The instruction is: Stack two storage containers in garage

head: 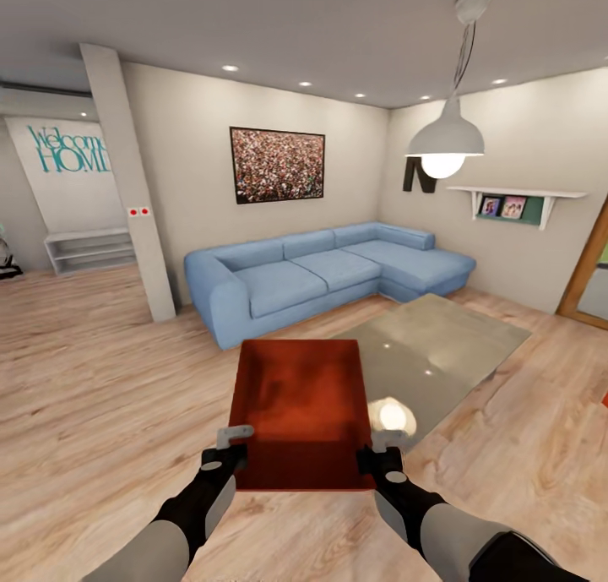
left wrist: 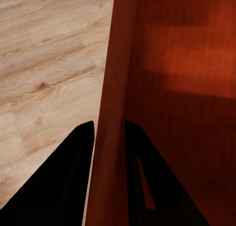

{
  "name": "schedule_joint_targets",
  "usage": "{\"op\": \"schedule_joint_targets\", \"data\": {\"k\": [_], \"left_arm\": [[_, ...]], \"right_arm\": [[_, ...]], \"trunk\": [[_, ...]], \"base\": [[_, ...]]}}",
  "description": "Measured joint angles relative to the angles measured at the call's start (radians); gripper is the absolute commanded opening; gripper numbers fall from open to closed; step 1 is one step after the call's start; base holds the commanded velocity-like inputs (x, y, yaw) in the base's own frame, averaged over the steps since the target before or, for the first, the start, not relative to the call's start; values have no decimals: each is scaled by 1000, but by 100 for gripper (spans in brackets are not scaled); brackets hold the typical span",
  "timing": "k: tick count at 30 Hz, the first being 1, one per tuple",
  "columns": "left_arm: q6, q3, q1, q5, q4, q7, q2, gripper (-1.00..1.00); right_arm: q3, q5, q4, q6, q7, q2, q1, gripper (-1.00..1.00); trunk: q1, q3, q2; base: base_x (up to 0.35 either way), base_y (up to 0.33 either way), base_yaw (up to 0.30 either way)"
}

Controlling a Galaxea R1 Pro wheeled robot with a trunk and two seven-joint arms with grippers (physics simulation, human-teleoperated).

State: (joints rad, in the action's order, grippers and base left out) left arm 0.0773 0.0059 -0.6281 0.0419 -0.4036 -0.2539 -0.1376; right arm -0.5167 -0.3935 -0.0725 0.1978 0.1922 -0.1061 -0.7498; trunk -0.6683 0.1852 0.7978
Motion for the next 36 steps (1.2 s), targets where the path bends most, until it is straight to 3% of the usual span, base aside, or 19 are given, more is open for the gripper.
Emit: {"op": "schedule_joint_targets", "data": {"k": [36], "left_arm": [[-2, 0, 0, 1, 1, 0, 0, -100]], "right_arm": [[-2, 1, -1, -1, 2, 0, 0, -100]], "trunk": [[0, -19, 0]], "base": [[0, 0, 300]]}}
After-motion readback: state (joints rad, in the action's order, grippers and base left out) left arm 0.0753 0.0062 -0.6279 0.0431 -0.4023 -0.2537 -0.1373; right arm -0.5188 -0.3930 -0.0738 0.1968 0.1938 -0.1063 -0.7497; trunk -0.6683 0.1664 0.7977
